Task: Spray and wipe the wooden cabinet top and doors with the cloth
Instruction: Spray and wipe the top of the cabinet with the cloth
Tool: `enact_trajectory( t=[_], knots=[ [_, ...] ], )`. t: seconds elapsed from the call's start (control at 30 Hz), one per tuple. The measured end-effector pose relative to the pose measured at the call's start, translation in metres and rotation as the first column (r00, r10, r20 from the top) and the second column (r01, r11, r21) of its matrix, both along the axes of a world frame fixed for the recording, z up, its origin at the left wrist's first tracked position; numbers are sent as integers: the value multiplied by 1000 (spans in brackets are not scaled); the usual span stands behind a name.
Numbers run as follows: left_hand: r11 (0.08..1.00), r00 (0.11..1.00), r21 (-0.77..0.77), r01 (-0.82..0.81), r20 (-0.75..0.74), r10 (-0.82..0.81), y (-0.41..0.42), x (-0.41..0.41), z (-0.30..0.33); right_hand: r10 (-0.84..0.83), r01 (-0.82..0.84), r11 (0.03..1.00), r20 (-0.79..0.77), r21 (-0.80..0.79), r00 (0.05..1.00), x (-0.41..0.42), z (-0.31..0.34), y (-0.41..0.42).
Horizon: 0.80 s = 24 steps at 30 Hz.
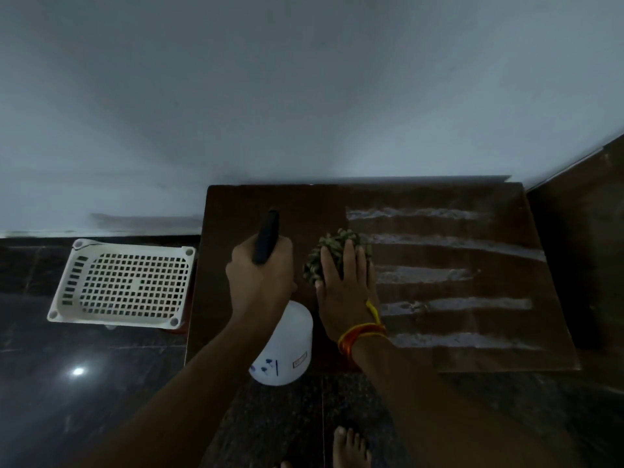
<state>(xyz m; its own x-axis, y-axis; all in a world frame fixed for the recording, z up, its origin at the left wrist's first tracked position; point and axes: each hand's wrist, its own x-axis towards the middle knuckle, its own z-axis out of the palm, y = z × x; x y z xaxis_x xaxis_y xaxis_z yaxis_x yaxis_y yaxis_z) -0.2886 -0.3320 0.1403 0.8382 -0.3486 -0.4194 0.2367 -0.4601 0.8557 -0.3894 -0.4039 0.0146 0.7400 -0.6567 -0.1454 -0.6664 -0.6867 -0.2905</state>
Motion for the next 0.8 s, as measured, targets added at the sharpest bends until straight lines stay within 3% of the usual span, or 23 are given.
enact_trajectory(
  t=[0.27,0.8],
  knots=[
    [1000,999,11,4,41,-5,-9,14,-9,-14,14,999,-1,-35,1000,48,-7,-58],
    [1000,1000,14,15,-19,-15,-28,24,-15,-33,33,999,18,-28,999,63,-7,-80]
  ],
)
